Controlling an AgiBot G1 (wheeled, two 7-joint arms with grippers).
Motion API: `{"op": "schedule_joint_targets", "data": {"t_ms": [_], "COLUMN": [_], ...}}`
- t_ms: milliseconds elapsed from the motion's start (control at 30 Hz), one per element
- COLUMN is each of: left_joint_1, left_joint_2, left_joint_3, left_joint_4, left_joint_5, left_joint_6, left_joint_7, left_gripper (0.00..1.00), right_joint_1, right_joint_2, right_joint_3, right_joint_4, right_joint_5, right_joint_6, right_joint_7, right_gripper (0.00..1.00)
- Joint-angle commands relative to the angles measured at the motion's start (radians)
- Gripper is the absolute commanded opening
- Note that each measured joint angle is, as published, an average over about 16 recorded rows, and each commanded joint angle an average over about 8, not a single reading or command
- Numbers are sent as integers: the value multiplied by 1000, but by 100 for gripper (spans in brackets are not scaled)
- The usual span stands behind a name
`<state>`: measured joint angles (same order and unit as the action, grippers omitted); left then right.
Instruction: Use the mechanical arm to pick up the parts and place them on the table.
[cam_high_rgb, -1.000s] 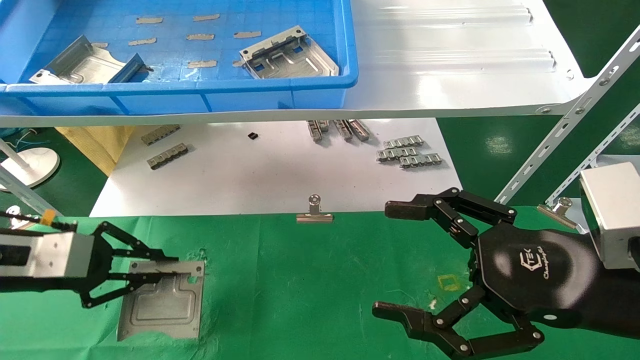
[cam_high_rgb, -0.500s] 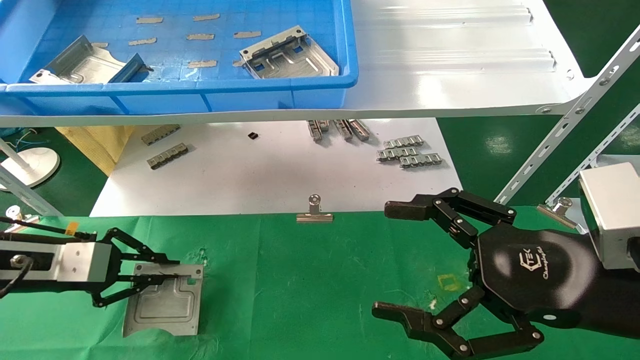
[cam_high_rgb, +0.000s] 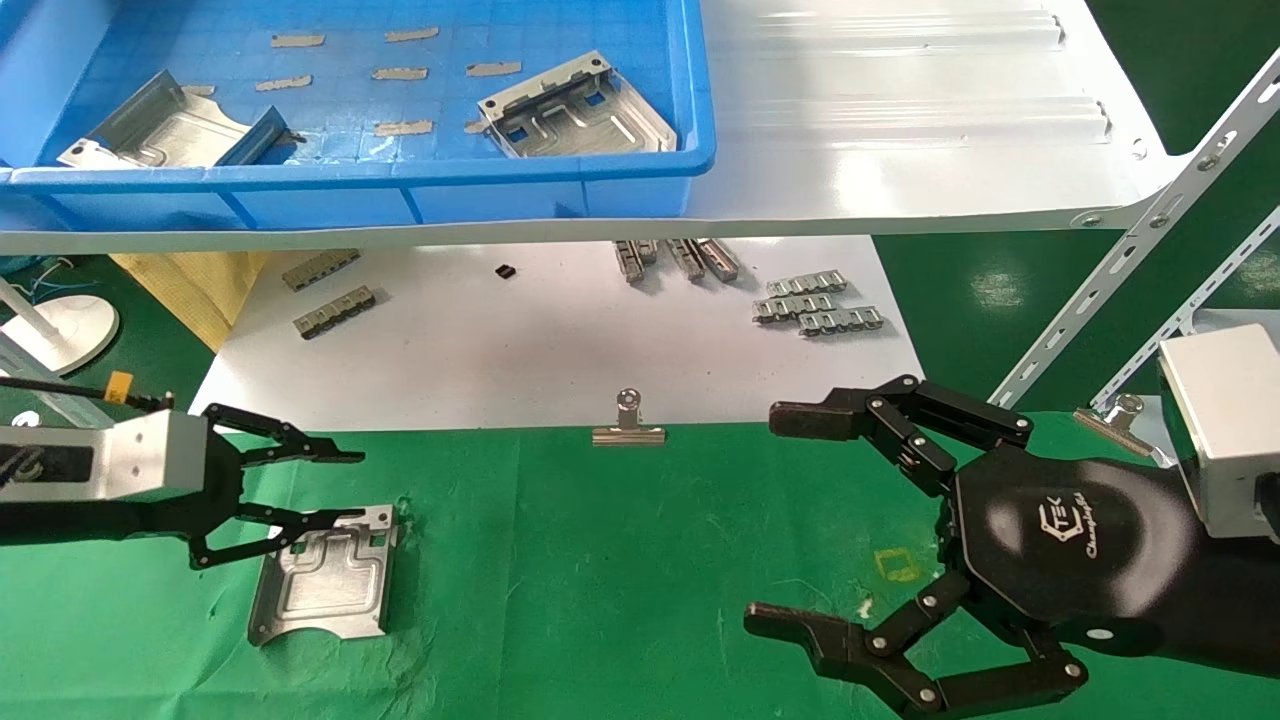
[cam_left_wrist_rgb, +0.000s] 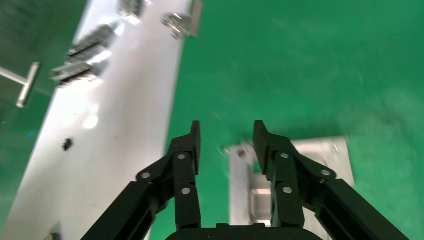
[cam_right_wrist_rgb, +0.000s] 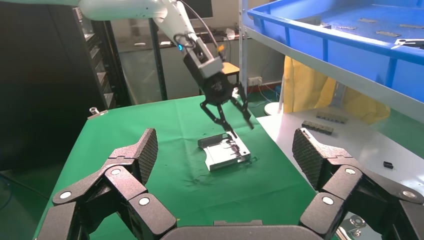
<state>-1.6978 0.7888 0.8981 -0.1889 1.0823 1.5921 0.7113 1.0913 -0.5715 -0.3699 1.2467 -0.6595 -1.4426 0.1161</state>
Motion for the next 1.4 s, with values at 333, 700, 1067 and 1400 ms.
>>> {"op": "schedule_joint_targets", "data": {"t_ms": [333,700,1067,1400], "left_joint_1": [85,105,202,294], "left_joint_2": [-61,-63,-84,-104], "left_joint_3": [-24,-53,-160,-259], "left_joint_4": [-57,-106,-293,-466], "left_joint_5": [-156,-156,-193,-227], "left_joint_6": [14,8,-12,-30], "left_joint_7": [-194,-210,-340,-461], "left_gripper": [100,100,100,100], "right_joint_1": [0,0,0,0], "right_joint_2": [0,0,0,0], "right_joint_3": [0,0,0,0], "right_joint_4": [0,0,0,0], "right_joint_5": [0,0,0,0], "right_joint_6": [0,0,0,0], "right_joint_7": [0,0,0,0], "right_gripper": [100,100,100,100]}}
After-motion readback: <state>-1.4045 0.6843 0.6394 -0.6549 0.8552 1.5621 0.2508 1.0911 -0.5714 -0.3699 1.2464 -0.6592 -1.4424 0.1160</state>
